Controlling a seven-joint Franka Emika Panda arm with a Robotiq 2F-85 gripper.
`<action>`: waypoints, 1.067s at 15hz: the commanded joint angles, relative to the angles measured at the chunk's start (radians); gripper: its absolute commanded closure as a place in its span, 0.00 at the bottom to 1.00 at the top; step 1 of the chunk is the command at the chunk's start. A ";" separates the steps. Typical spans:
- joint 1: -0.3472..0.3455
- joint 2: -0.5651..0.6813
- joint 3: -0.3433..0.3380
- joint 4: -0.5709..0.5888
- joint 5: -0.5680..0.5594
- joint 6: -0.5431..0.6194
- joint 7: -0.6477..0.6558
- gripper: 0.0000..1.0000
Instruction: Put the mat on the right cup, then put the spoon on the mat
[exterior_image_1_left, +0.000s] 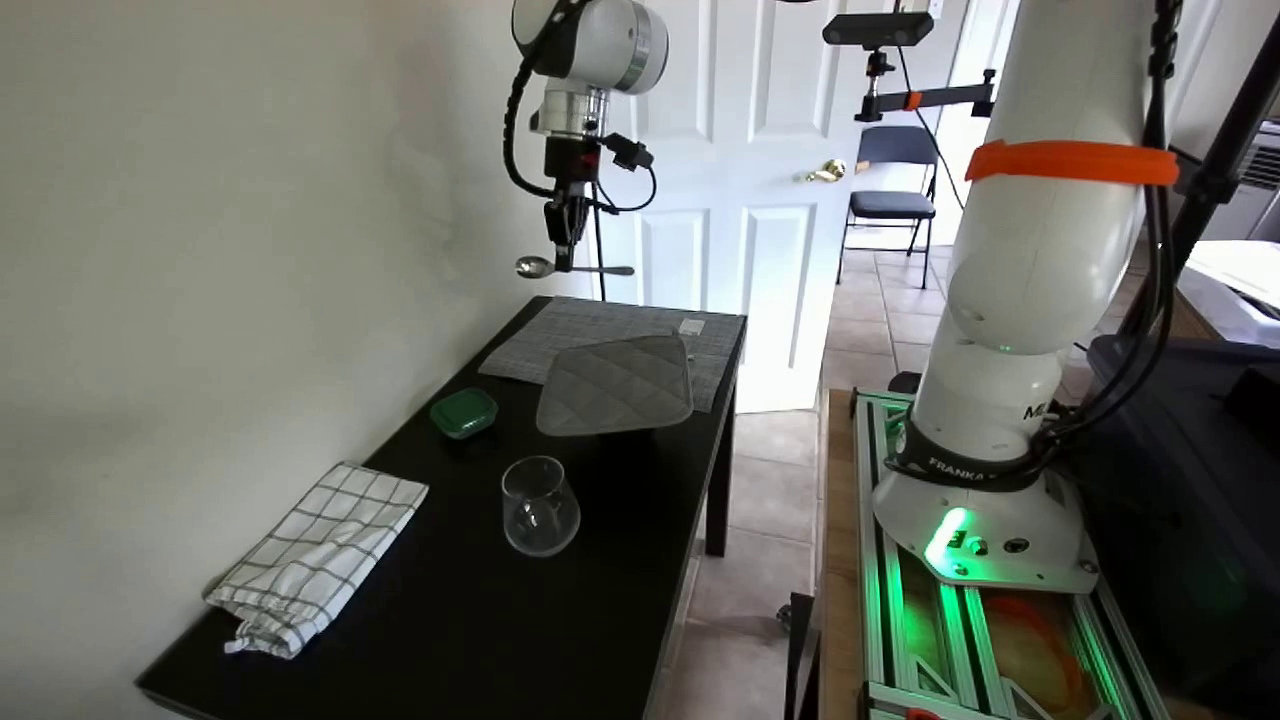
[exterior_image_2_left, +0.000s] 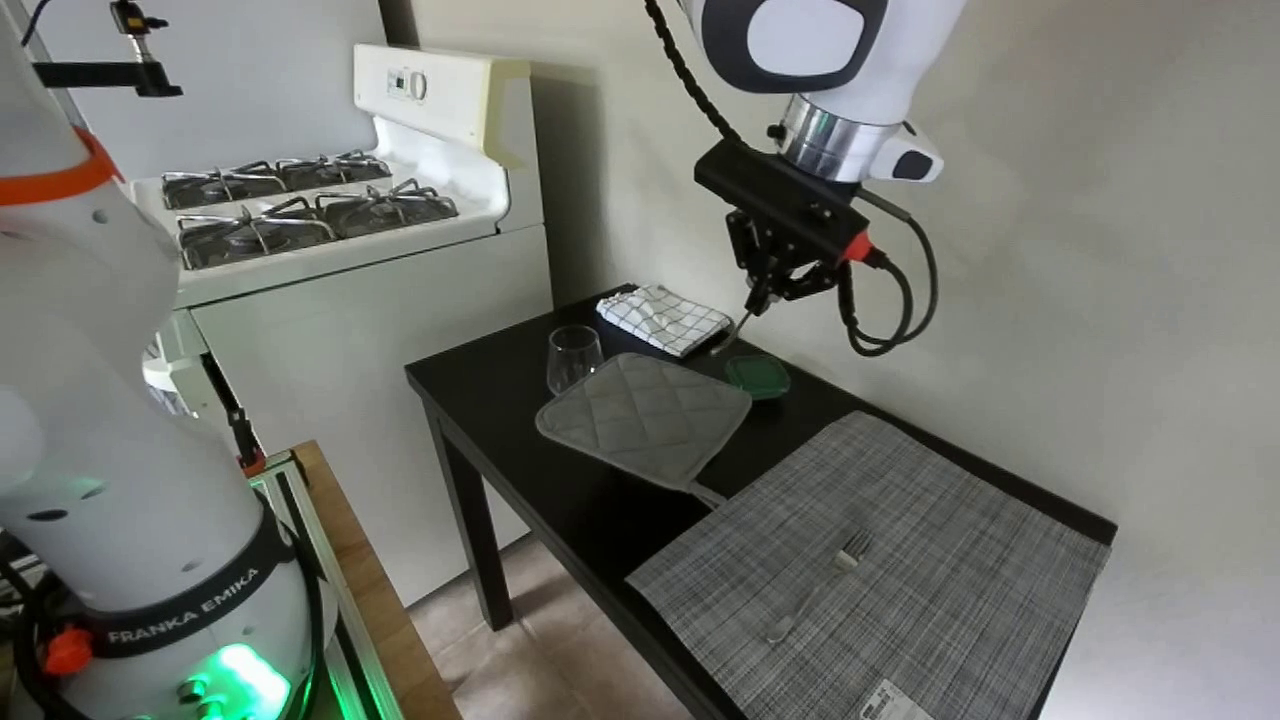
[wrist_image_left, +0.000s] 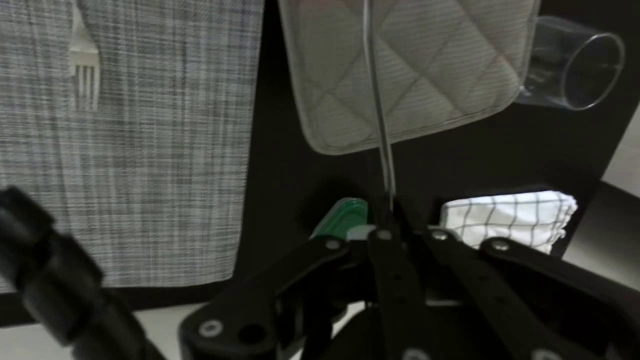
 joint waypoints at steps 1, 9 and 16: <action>0.075 -0.049 -0.021 -0.079 0.017 -0.075 -0.005 0.98; 0.145 -0.017 -0.016 -0.175 0.002 -0.037 0.071 0.98; 0.143 -0.019 -0.029 -0.253 0.014 0.104 0.080 0.98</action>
